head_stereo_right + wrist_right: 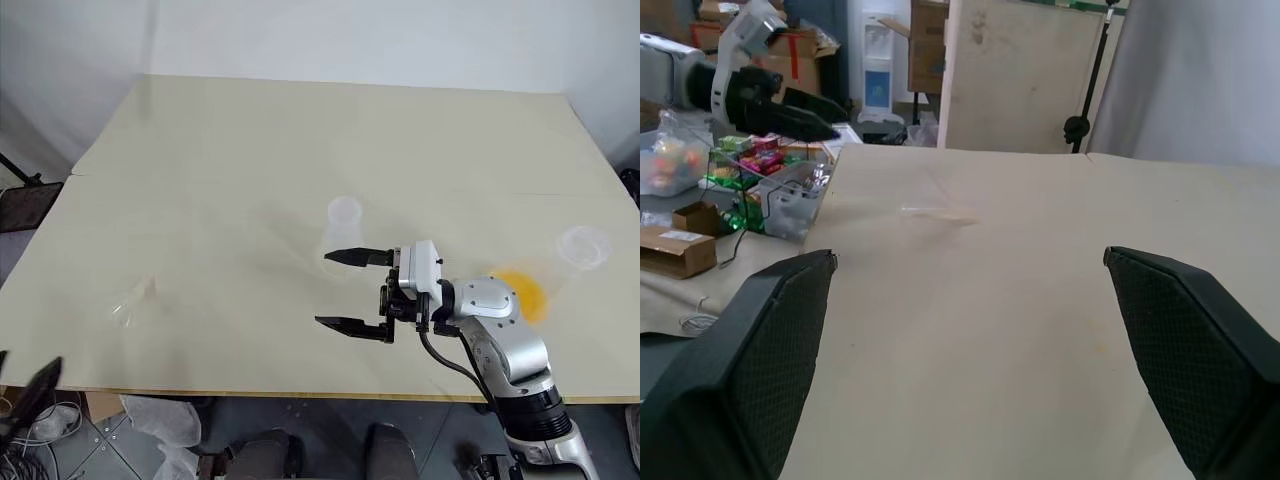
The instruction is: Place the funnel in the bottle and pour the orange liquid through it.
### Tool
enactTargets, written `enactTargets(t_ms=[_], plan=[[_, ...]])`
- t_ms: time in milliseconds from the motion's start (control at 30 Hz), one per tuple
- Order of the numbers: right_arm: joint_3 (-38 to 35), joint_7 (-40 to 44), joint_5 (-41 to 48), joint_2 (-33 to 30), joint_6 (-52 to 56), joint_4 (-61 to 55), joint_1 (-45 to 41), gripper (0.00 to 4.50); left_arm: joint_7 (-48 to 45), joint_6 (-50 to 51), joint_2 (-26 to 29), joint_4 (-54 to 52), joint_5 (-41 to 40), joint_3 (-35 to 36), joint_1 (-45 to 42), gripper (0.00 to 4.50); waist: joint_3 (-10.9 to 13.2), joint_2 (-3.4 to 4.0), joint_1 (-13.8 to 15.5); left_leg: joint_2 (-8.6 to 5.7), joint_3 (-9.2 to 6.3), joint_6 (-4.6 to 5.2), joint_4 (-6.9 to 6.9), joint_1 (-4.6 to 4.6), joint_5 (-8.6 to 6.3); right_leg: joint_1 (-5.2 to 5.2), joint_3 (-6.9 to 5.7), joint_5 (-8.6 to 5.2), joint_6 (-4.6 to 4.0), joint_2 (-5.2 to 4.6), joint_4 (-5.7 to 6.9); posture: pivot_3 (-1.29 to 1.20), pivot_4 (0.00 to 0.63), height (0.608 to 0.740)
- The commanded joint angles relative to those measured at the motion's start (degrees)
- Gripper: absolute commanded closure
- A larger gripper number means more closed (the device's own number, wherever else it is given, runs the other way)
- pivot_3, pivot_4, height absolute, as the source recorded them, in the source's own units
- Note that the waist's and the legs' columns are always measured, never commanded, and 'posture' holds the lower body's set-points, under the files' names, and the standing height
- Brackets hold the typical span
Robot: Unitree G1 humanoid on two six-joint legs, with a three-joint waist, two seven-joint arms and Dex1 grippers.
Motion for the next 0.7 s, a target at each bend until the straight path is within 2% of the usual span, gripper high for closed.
enactTargets(t_ms=[33, 200, 333, 467, 700], plan=[[-0.8, -0.2, 0.0, 0.3, -1.3, -0.8, 0.5, 0.0, 3.0, -0.4, -1.0, -3.4, 2.7, -4.1, 0.6, 0.02, 0.0, 0.0, -0.2, 0.01, 0.01, 0.0, 0.0, 0.0, 0.0, 0.0, 0.0, 0.0, 0.0, 0.01, 0.0, 0.0, 0.15, 0.74], [-1.0, -0.2, 0.5, -0.3, -0.8, -2.1, 1.8, 0.0, 11.3, 0.5, -3.6, -4.7, 8.8, -13.5, -4.1, 0.02, 0.0, 0.05, 0.0, 0.01, 0.05, 0.0, -0.01, 0.02, 0.0, -0.01, 0.04, 0.0, -0.01, 0.04, 0.01, 0.0, 0.15, 0.74], [-1.0, -0.6, 0.8, -0.3, -0.2, -2.8, 2.1, 0.0, 16.2, 0.3, -3.9, -2.5, 13.0, -17.3, -9.4, 0.02, 0.0, 0.03, 0.1, -0.02, 0.03, 0.0, 0.0, 0.02, 0.0, 0.0, 0.03, 0.0, -0.01, 0.03, 0.01, 0.0, 0.15, 0.74], [-1.2, -1.4, 1.1, -0.3, 0.3, -3.5, 2.7, 0.0, 23.8, 1.5, -4.6, 0.0, 16.2, -18.0, -15.9, 0.02, 0.0, 0.04, 0.1, -0.02, 0.04, 0.0, 0.0, 0.03, 0.0, -0.01, 0.03, 0.0, -0.01, 0.03, 0.04, 0.0, 0.15, 0.74], [-1.7, -2.9, 1.2, -0.2, 0.5, -4.2, 3.6, 0.0, 28.0, 4.8, -3.5, 4.8, 15.3, -18.4, -22.8, 0.02, 0.0, 0.03, 0.1, -0.02, 0.04, -0.01, -0.01, 0.06, 0.0, -0.02, 0.02, 0.0, 0.0, 0.04, 0.07, 0.0, 0.15, 0.74]])
